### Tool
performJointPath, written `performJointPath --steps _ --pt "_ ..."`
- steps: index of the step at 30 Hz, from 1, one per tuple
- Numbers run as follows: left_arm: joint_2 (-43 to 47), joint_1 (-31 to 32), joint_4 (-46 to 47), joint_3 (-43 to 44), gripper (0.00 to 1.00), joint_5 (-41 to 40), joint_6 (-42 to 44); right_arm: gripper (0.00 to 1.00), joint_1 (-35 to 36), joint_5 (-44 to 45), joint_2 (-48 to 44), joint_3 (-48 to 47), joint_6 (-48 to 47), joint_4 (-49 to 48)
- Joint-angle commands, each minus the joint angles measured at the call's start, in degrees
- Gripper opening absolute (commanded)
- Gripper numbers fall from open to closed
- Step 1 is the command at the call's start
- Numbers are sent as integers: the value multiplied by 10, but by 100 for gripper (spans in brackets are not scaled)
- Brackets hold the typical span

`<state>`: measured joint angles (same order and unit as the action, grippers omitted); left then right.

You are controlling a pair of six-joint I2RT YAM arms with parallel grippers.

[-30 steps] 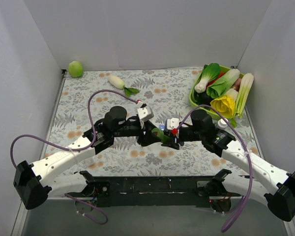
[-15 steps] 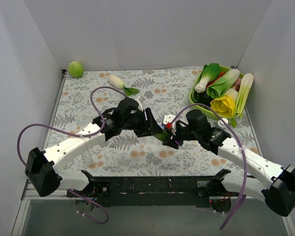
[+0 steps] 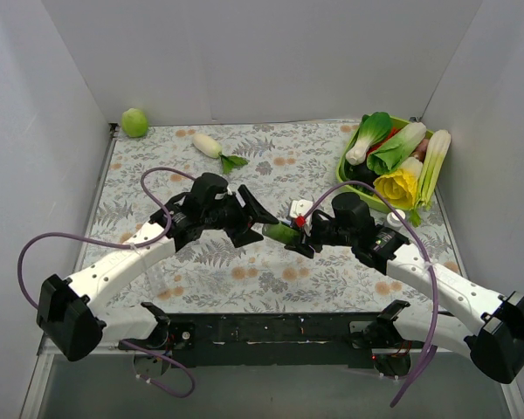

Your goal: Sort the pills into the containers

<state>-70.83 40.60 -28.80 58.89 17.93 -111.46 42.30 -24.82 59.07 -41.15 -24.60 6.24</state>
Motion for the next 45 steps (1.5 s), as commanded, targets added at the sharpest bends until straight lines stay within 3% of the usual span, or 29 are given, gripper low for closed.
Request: performJointPath --steps 1,5,9,13,18,21,27,38,45 --pt "64 -38 18 -43 76 47 0 1 -3 -7 -16 -30 -10 -38" --pt "127 -63 84 -104 84 101 29 1 -3 -16 -19 -28 -8 -35" --pt "178 -97 93 -130 97 154 119 1 -4 -31 -24 -21 -8 -30" --pt "209 -106 66 -123 98 180 249 1 -3 -68 -31 -10 -14 -32" --pt "252 -105 9 -111 98 185 512 1 -3 -111 -40 9 -22 -49" --pt "320 -105 42 -142 98 160 633 1 -3 -130 -44 23 -35 -57" --pt "408 -105 207 -229 98 149 681 1 -3 -150 -48 43 -110 -49" --pt "321 -106 112 -190 98 238 867 1 -1 -129 -53 59 -214 -29" --pt "286 -105 114 -194 98 281 889 1 -1 -104 -53 69 -215 -54"
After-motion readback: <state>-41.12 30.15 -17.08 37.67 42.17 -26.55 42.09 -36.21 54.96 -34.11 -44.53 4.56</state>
